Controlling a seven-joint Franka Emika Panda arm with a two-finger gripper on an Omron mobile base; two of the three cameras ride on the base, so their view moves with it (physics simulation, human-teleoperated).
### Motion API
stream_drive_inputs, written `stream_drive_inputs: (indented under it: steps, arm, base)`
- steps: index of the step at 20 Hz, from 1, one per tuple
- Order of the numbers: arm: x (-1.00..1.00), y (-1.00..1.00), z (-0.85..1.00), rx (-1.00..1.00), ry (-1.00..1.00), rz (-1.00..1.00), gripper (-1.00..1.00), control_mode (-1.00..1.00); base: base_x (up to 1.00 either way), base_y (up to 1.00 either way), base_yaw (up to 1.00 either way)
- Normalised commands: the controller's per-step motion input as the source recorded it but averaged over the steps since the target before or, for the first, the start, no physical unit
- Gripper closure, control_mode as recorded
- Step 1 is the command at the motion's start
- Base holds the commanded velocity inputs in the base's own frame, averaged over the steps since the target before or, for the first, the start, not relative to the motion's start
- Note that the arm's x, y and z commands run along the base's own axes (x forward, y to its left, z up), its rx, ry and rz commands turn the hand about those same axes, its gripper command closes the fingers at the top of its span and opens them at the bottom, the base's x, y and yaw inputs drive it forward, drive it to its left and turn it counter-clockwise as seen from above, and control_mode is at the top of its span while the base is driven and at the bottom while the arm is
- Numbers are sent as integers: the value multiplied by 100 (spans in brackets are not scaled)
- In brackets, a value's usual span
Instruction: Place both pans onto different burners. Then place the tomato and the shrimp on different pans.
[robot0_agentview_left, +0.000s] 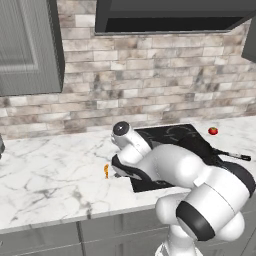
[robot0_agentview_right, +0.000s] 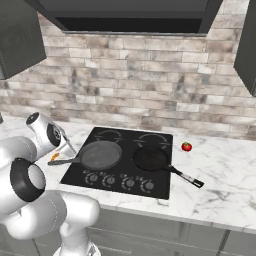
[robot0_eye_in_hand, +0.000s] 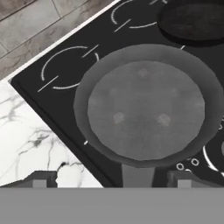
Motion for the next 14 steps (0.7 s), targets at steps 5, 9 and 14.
stream_drive_inputs:
  steps: [5,9,14]
  arm:
    - [-1,13,25,0,0,12,-100,-100]
    - [-4,12,16,-1,0,14,-100,-100]
    - [-2,15,11,0,0,15,-100,-100]
  base:
    - [0,0,0]
    - [0,0,0]
    - [0,0,0]
